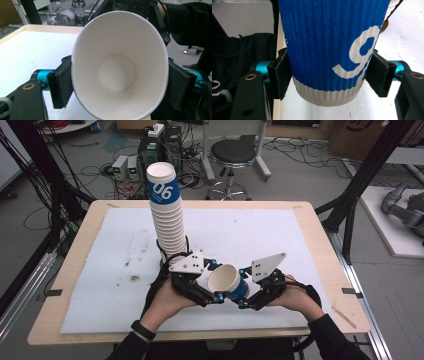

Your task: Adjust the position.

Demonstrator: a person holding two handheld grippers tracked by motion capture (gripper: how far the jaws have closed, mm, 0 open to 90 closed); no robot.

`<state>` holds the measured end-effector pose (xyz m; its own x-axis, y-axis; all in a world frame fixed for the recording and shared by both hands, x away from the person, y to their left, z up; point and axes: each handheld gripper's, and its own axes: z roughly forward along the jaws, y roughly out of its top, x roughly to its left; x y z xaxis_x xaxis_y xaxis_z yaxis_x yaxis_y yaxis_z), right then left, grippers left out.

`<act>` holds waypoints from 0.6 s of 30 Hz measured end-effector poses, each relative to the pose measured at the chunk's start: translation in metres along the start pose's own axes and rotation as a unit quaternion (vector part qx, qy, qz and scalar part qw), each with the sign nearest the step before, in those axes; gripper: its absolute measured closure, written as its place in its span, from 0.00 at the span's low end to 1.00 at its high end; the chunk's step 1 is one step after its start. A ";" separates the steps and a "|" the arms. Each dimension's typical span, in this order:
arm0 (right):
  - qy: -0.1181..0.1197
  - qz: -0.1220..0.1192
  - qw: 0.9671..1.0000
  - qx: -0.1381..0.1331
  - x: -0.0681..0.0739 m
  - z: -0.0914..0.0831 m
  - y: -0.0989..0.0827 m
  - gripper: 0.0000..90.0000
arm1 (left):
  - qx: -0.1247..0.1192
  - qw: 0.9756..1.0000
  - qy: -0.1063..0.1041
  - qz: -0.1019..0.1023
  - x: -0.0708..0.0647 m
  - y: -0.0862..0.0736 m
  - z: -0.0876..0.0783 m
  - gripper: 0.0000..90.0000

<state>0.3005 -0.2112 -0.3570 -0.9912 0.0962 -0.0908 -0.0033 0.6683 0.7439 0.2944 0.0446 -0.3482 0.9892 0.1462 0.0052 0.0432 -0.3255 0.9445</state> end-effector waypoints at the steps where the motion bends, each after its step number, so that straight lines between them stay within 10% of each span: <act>1: 0.007 0.003 1.000 -0.006 -0.001 0.000 0.000 0.33 | -0.004 1.000 0.002 -0.003 0.000 0.000 0.000 0.21; 18: 0.033 0.044 0.993 -0.108 -0.008 -0.008 -0.006 0.34 | -0.119 0.990 -0.024 -0.067 0.004 -0.006 -0.002 0.16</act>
<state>0.3074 -0.2224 -0.3556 -0.9954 0.0936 0.0192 0.0625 0.4857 0.8719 0.2980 0.0489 -0.3535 0.9826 0.1260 -0.1365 0.1468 -0.0766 0.9862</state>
